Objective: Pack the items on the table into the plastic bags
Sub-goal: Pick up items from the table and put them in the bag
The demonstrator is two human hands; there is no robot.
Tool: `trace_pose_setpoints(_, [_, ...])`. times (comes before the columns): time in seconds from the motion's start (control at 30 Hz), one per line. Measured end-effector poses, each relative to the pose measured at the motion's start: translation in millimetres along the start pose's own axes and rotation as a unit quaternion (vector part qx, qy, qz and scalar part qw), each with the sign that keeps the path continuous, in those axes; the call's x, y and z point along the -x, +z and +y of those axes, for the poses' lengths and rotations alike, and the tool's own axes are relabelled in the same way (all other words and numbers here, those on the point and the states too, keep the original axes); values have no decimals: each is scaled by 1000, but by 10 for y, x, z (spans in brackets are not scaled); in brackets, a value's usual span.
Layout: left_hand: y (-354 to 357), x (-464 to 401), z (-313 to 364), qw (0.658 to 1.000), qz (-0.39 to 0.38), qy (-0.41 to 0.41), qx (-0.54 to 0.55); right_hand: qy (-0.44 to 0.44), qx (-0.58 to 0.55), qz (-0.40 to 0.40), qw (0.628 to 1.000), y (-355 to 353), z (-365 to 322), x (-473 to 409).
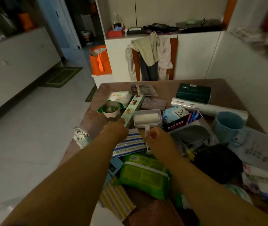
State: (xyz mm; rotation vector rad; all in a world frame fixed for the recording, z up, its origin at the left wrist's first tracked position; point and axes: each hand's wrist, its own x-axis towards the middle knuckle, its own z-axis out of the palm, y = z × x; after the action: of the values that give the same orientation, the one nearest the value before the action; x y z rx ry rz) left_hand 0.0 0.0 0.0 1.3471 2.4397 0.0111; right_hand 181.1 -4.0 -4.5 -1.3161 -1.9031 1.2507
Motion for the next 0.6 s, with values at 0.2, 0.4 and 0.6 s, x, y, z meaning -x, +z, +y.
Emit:
trace_pose_setpoints(0.2, [128, -263, 93, 991, 43, -123, 39, -7, -36, -1, 999, 68, 85, -173])
trace_pose_setpoints(0.4, [48, -294, 138, 991, 61, -121, 11, -9, -49, 17, 999, 14, 138, -192])
trace_pose_setpoints(0.6, [-483, -164, 218, 984, 67, -67, 150, -1, -51, 20, 998, -118, 37, -118])
